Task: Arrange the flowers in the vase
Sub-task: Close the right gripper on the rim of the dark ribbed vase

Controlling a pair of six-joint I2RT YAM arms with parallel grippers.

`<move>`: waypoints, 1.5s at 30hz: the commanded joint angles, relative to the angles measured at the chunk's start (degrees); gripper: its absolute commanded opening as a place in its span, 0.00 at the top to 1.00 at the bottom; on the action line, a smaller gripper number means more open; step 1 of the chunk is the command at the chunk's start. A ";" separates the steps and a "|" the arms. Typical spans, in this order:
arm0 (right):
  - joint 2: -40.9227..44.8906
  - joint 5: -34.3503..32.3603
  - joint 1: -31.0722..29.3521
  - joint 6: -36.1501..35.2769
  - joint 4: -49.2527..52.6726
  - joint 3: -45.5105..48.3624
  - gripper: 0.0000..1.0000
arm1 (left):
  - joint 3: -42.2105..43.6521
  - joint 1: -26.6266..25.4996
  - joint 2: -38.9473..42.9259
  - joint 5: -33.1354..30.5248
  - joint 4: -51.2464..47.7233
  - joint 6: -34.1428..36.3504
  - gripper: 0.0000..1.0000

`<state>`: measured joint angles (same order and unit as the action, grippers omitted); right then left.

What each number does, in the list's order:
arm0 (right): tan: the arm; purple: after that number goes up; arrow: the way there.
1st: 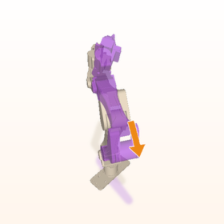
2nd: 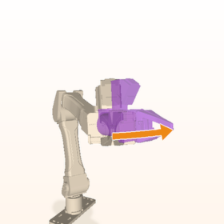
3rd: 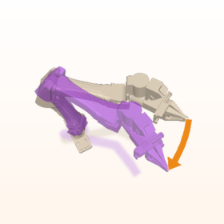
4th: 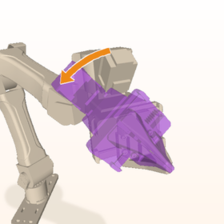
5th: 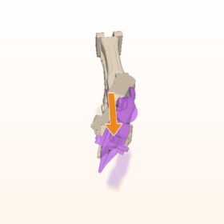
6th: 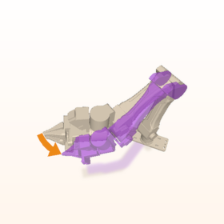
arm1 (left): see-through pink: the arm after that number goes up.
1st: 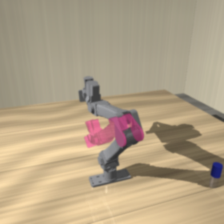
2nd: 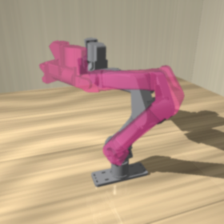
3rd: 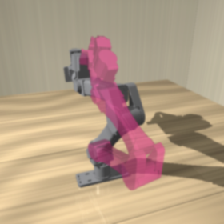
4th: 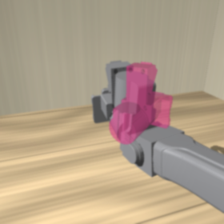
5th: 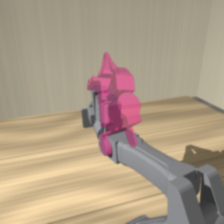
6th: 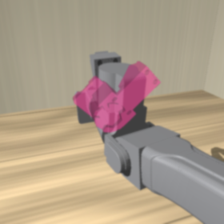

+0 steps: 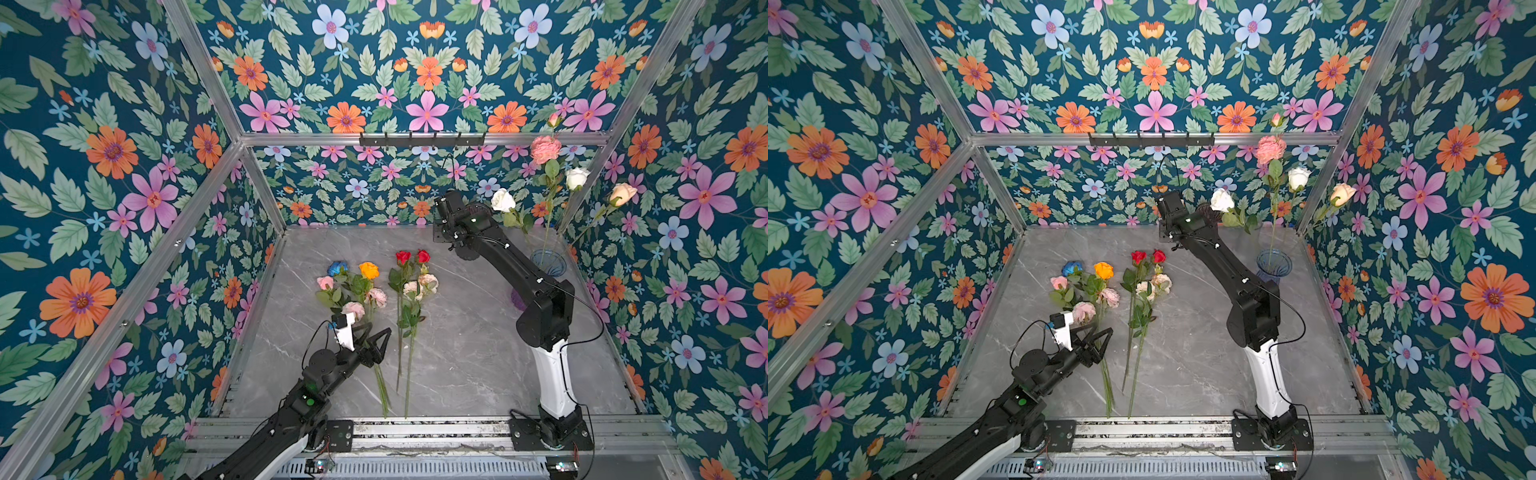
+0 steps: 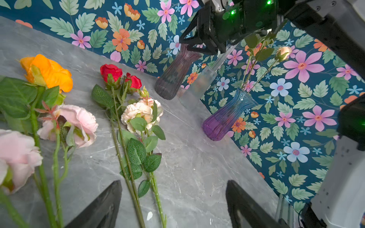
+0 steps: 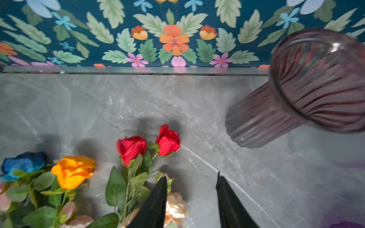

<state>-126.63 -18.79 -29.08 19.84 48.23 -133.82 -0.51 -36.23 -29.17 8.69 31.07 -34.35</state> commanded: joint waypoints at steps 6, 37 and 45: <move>-8.71 0.71 3.70 -10.44 15.48 -21.88 0.54 | 2.19 0.02 5.08 -0.26 -4.69 -1.55 0.15; 3.27 -9.67 2.36 -40.61 -15.23 5.96 0.59 | 2.18 0.02 2.58 0.10 -3.64 -2.13 0.16; 1.39 -1.60 4.65 -47.01 -14.28 2.94 0.60 | 2.36 0.02 2.72 0.17 -3.56 -2.12 0.17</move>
<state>-124.40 -24.29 -25.76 -27.59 32.16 -125.40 -0.51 -36.23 -26.50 8.80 25.80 -36.05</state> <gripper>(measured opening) 0.391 0.834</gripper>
